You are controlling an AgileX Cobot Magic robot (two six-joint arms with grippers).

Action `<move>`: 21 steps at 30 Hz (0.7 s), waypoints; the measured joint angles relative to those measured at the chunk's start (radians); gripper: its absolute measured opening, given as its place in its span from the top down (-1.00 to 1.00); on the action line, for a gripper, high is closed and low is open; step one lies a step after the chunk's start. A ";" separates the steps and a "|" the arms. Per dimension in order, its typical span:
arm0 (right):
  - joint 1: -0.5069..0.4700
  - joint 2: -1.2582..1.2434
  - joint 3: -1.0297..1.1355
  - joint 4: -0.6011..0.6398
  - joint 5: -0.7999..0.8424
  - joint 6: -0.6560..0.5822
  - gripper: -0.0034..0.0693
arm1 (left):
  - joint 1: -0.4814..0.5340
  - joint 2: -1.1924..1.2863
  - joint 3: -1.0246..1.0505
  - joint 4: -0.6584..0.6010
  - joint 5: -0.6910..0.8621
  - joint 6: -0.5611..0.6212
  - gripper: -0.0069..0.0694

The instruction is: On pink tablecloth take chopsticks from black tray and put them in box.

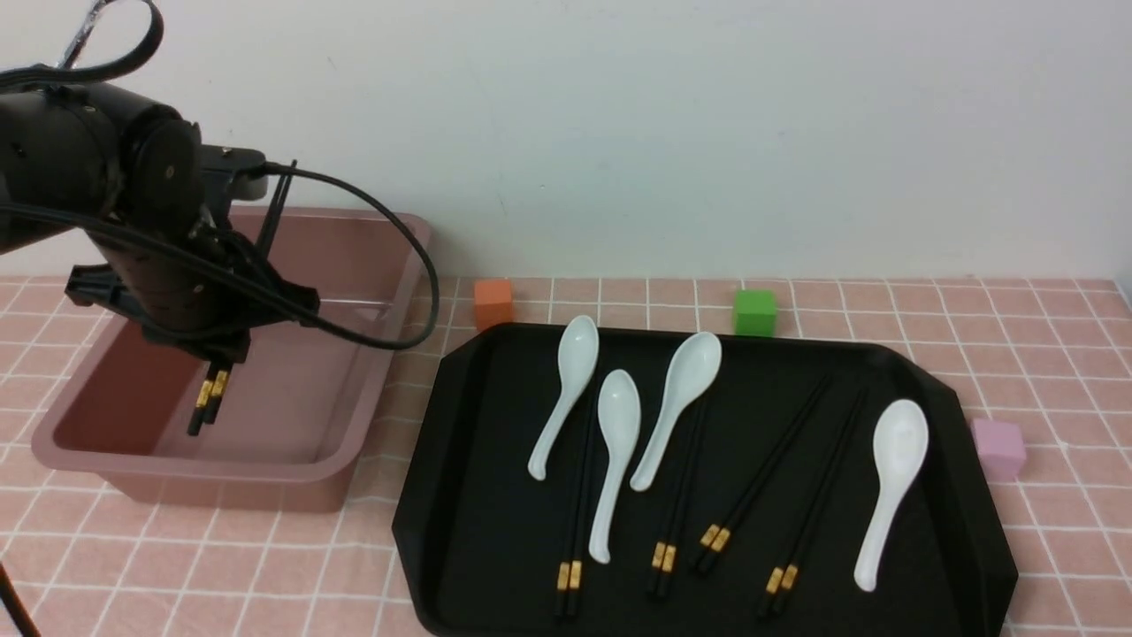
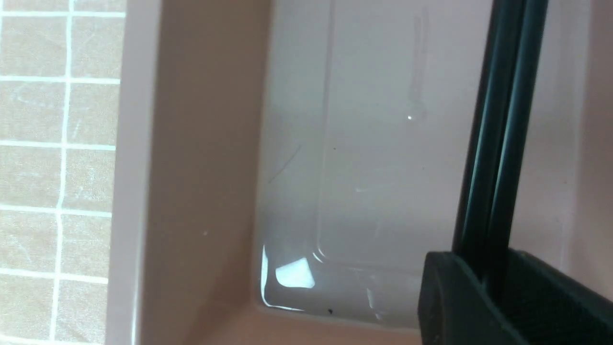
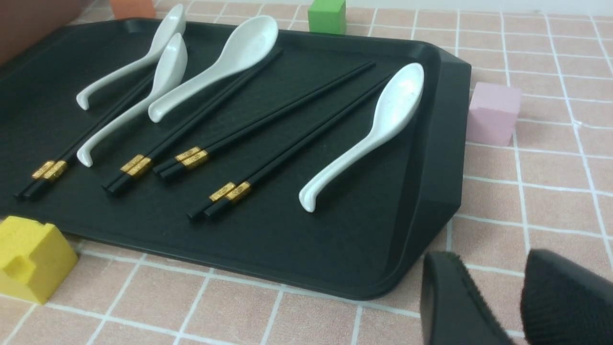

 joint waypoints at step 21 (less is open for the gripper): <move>0.000 0.000 0.000 0.000 0.001 0.000 0.25 | -0.062 -0.540 0.131 -0.062 -0.057 -0.010 0.75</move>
